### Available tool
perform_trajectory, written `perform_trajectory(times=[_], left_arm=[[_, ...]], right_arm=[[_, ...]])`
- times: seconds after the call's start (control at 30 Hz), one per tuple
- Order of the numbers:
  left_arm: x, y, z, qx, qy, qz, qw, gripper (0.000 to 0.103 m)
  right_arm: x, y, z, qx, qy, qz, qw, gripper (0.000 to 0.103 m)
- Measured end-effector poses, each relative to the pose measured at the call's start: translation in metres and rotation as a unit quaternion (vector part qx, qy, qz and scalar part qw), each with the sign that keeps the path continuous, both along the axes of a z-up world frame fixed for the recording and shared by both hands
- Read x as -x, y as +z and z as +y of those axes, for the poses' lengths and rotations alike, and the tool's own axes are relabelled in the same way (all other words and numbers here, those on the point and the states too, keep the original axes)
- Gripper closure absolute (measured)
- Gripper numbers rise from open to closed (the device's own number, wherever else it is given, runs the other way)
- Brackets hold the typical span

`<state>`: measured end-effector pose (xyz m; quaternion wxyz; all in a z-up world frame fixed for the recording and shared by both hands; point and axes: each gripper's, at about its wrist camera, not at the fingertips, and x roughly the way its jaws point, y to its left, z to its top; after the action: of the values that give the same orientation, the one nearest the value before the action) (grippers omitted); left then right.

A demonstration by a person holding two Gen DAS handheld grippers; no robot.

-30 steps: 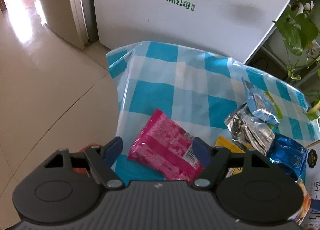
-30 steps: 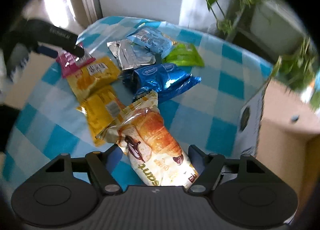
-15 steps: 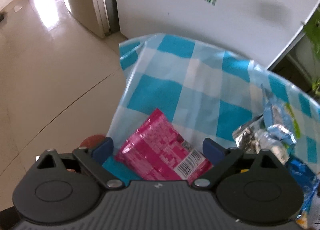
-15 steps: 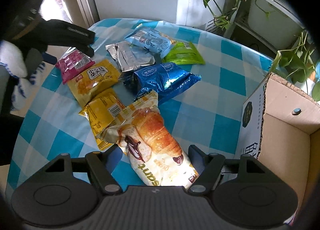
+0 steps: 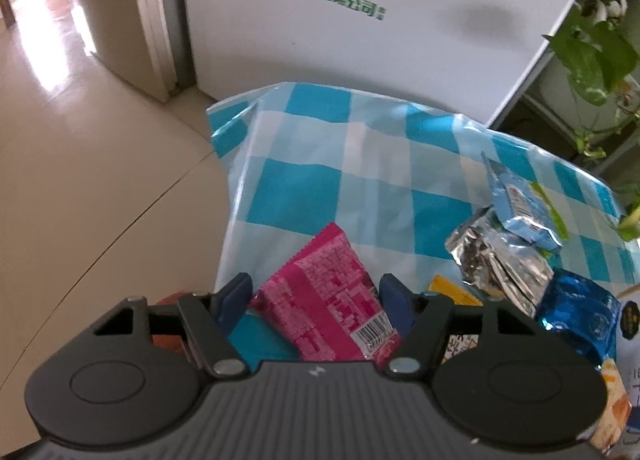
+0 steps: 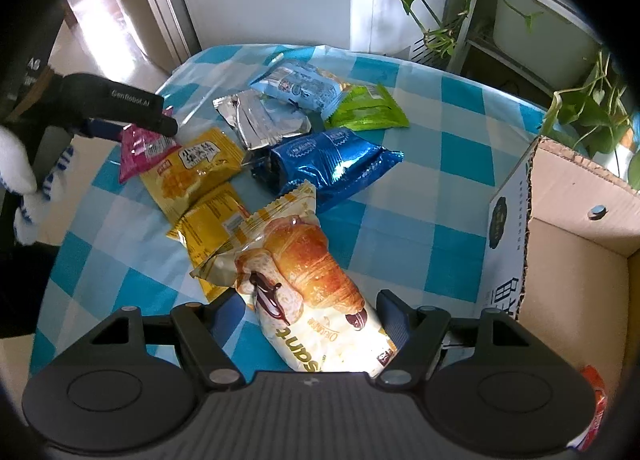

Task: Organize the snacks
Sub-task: 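Move the left tool to the pink bag while the right tool approaches the croissant bag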

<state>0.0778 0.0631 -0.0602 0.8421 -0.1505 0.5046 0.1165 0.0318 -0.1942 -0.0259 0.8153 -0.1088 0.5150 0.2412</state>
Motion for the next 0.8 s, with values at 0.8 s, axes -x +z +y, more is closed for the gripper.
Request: perform_trajectory(times=[0.8], left_arm=[[-0.002, -0.008, -0.022, -0.053, -0.003, 0.028, 0.9982, 0.023]], right_arm=[[-0.002, -0.002, -0.001, -0.009, -0.023, 0.008, 1.0, 0.025]])
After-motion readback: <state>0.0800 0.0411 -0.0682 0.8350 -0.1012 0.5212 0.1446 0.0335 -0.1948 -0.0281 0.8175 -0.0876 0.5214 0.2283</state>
